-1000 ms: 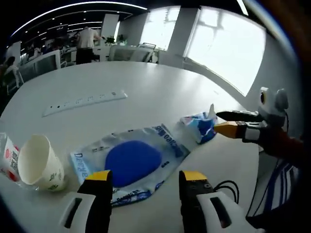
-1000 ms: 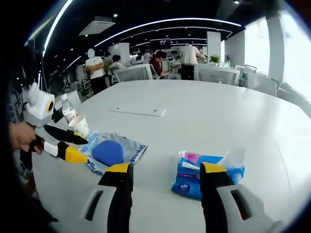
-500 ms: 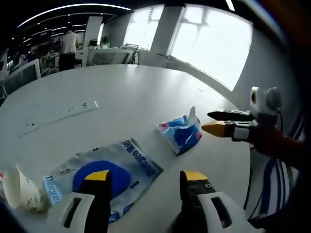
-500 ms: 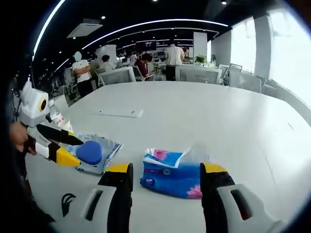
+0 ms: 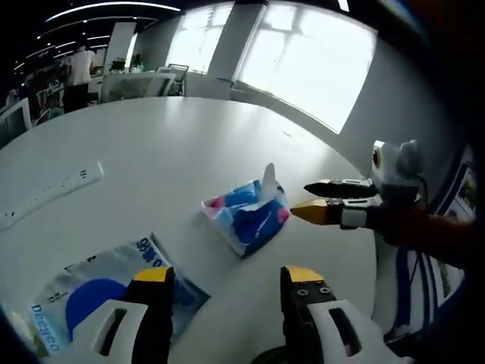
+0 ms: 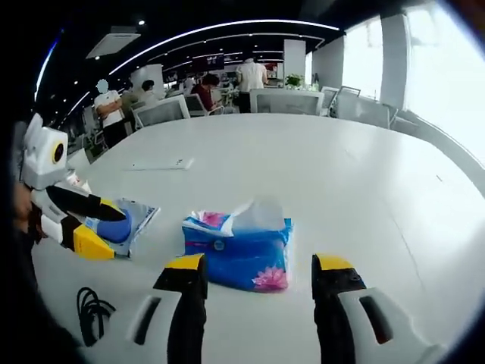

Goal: Arrange the tabletop items into an orderly group along one side of the table until the central work area is clear of visible clutter.

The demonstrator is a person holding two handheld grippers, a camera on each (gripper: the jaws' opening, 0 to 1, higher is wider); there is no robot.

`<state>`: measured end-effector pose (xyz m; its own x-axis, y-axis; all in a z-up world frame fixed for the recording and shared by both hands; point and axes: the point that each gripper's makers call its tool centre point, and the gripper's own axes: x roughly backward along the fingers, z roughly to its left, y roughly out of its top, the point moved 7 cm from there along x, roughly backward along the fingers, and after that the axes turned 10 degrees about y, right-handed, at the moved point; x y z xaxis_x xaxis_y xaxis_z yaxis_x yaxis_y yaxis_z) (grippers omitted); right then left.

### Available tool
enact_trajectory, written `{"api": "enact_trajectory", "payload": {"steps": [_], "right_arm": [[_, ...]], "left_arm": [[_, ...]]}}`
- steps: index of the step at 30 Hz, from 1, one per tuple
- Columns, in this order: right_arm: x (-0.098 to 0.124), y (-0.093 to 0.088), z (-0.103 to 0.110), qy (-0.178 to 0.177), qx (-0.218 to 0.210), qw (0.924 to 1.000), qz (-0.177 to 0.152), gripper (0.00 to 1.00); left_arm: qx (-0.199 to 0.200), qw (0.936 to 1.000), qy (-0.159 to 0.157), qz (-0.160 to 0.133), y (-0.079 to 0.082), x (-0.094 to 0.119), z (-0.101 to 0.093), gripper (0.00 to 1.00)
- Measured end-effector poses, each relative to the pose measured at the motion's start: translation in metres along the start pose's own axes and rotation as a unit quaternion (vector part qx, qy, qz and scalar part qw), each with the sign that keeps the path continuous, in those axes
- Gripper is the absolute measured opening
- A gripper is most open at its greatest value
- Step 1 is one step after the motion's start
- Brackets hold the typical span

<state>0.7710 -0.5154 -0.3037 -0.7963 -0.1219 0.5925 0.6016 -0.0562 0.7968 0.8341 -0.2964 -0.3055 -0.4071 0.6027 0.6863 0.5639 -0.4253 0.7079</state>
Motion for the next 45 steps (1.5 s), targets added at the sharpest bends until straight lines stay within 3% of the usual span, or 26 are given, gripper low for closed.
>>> {"api": "enact_trajectory", "payload": {"steps": [7,13,27,31,45], "right_arm": [[-0.006,-0.002,-0.007,-0.015,-0.002,0.9999,0.001,0.42],[-0.012,-0.003,-0.008,-0.017,-0.007,0.9998,0.004,0.35],[-0.023,-0.009,-0.015,-0.019,-0.029,0.9993,0.014,0.22],[-0.027,-0.011,-0.017,-0.018,-0.028,0.9992,0.019,0.19],[-0.034,-0.019,-0.021,-0.011,-0.02,0.9992,0.034,0.04]], "left_arm": [[-0.016,0.9996,-0.024,0.003,0.006,-0.014,-0.016,0.48],[-0.026,0.9994,-0.022,0.01,0.008,-0.027,-0.017,0.42],[-0.008,0.9998,-0.01,0.018,0.018,-0.053,-0.021,0.27],[-0.003,0.9995,0.001,0.032,0.016,-0.062,-0.018,0.24],[0.014,0.9986,-0.001,0.051,0.011,-0.069,-0.015,0.13]]}}
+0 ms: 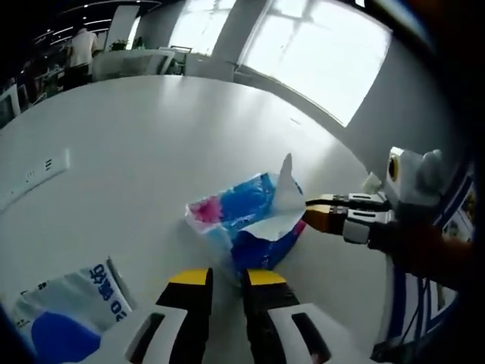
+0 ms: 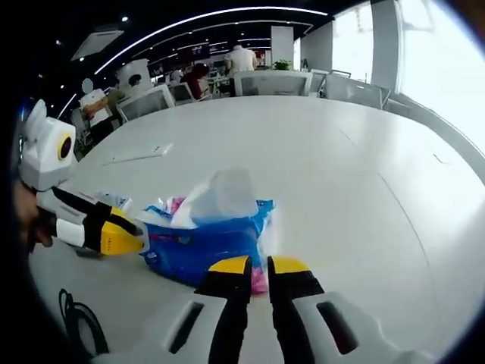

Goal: Arrange the tabletop items into an orderly group along one side of the table until the central work area is clear of visible clutter.

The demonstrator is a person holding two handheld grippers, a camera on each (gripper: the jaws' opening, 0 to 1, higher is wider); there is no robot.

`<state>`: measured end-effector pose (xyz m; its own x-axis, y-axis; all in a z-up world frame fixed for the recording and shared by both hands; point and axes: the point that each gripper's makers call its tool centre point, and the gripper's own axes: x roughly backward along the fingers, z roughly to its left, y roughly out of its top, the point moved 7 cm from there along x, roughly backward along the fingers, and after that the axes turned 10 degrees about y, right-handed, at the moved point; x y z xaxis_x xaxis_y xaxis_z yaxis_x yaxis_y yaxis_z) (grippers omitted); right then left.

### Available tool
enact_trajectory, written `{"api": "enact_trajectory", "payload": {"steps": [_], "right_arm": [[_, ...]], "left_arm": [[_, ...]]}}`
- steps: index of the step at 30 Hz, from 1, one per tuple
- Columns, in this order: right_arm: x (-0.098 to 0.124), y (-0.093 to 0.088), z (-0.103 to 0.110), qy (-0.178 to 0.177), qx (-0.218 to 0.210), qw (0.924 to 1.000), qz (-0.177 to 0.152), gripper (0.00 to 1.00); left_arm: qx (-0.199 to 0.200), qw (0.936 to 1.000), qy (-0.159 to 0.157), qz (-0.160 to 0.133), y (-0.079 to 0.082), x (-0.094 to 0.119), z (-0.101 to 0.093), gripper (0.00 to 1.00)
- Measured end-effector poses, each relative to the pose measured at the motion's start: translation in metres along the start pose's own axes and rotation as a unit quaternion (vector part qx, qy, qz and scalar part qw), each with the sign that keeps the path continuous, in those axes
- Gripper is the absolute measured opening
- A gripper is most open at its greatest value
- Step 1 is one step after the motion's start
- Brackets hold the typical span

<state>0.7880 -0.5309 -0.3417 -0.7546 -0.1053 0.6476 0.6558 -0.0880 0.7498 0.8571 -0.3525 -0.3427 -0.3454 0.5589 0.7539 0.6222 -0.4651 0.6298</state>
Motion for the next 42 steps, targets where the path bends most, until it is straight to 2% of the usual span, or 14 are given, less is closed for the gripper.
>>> {"api": "enact_trajectory", "payload": {"steps": [13,31,42], "right_arm": [[0.001,-0.001,0.001,-0.001,0.017,0.9999,0.002,0.0],[0.023,0.017,0.02,-0.002,0.025,0.9991,-0.034,0.0],[0.018,0.02,0.024,0.014,0.038,0.9984,-0.038,0.0]], "left_arm": [[-0.024,0.9997,-0.001,0.005,-0.001,-0.003,-0.003,0.01],[-0.019,0.9995,0.008,-0.024,0.003,0.022,-0.003,0.0],[-0.012,0.9991,0.023,-0.033,-0.003,0.037,0.003,0.0]]}}
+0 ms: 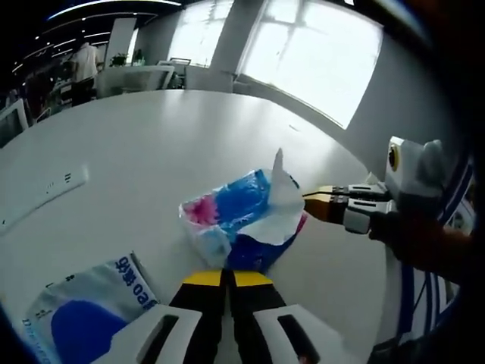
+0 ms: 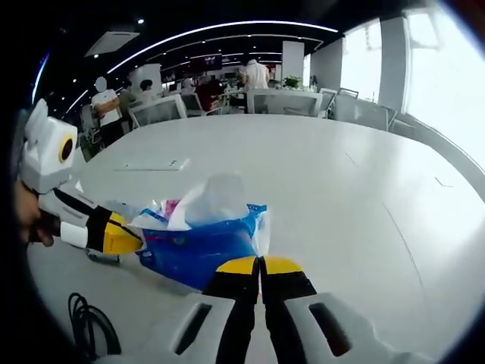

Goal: Arrange the tabletop items into an orderly group along one side of the table until the central work area is clear of visible clutter.

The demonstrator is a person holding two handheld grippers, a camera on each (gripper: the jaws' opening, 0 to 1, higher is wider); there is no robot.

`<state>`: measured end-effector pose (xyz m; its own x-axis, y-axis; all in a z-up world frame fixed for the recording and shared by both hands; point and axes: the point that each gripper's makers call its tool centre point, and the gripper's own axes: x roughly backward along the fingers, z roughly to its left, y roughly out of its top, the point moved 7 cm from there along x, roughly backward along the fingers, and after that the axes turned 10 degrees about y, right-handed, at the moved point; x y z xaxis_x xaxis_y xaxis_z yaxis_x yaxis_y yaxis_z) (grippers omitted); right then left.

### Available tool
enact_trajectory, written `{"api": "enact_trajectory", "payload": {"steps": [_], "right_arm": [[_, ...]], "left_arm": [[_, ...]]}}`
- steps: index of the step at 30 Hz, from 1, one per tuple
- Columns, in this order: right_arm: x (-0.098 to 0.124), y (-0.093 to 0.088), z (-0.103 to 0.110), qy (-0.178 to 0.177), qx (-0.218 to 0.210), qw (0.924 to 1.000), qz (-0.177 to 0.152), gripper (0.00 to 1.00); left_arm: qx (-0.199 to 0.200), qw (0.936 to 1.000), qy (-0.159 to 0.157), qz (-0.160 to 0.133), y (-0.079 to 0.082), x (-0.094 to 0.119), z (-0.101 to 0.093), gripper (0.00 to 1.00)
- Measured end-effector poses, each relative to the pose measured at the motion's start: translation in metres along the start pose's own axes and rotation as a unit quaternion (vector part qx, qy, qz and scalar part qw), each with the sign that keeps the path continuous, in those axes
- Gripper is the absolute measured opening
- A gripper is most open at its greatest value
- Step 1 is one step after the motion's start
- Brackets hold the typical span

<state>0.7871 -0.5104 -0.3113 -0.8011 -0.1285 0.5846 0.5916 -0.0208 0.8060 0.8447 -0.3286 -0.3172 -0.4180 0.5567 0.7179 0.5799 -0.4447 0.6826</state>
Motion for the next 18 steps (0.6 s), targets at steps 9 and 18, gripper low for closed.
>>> {"api": "enact_trajectory", "payload": {"steps": [9,18], "right_arm": [[-0.007,0.003,0.013,0.02,0.011,0.9997,0.002,0.0],[-0.012,0.001,0.025,0.037,0.02,0.9991,0.009,0.0]], "left_arm": [[0.011,0.9998,0.018,-0.002,-0.009,0.012,0.012,0.0],[0.022,0.9993,0.031,0.001,-0.017,0.018,0.02,0.0]]}}
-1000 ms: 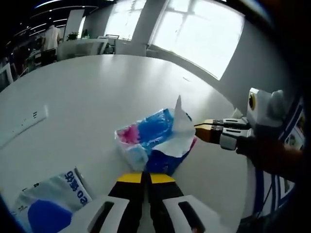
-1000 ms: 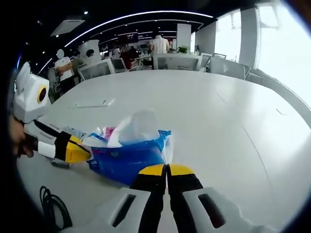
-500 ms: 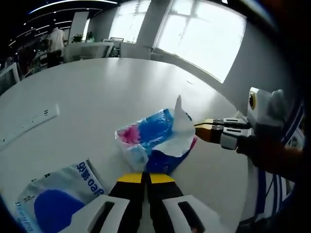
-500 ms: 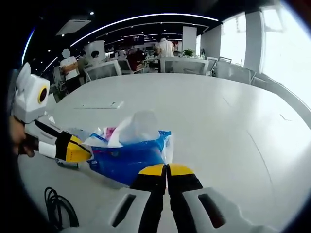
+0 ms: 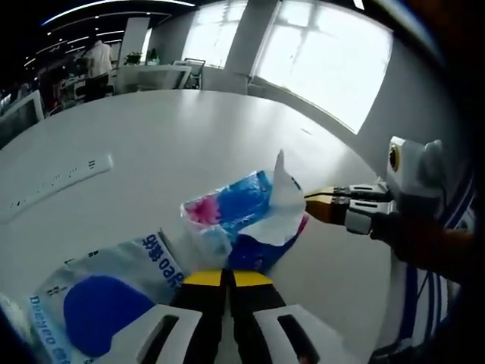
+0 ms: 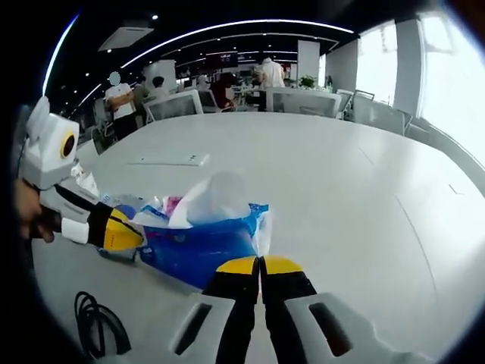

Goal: Arrange the tabletop items into an orderly group along one side of the table until the central work area is clear of visible clutter.

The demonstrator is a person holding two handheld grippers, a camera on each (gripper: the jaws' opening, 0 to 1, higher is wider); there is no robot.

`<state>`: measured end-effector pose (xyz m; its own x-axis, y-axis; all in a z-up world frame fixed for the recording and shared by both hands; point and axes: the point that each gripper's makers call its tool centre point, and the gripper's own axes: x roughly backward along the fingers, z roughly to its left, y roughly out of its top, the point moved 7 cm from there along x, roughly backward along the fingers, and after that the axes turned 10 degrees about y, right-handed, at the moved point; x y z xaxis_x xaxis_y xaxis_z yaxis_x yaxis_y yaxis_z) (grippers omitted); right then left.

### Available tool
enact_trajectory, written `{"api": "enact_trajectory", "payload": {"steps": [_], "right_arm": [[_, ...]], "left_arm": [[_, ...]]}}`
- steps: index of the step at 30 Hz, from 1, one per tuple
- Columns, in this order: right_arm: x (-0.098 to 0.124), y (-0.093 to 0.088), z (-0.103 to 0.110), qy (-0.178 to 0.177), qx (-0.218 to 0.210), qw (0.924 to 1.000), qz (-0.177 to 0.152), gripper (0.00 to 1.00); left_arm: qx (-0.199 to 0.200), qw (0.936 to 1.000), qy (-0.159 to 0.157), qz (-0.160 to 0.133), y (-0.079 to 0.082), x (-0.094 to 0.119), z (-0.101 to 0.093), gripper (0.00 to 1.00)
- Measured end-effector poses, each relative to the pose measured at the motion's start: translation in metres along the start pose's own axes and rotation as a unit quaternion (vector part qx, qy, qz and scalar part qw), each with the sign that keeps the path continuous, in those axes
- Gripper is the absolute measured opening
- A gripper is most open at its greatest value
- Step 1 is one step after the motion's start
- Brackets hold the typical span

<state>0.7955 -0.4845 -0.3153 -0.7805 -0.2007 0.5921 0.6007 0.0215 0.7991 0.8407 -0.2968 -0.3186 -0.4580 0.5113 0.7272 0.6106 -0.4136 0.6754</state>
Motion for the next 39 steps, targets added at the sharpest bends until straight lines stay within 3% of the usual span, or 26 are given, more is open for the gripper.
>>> {"api": "enact_trajectory", "payload": {"steps": [22,35,39], "right_arm": [[-0.015,-0.021,0.002,0.021,-0.009,0.9992,0.032,0.0],[-0.014,-0.025,0.002,0.023,-0.014,0.9991,0.034,0.0],[-0.009,-0.024,0.007,0.023,-0.02,0.9993,0.022,0.06]], "left_arm": [[0.004,0.9998,0.01,0.019,-0.011,-0.009,0.005,0.0],[0.0,0.9999,0.007,0.015,-0.015,-0.008,0.002,0.05],[-0.009,0.9999,0.009,0.012,-0.017,-0.002,0.0,0.07]]}}
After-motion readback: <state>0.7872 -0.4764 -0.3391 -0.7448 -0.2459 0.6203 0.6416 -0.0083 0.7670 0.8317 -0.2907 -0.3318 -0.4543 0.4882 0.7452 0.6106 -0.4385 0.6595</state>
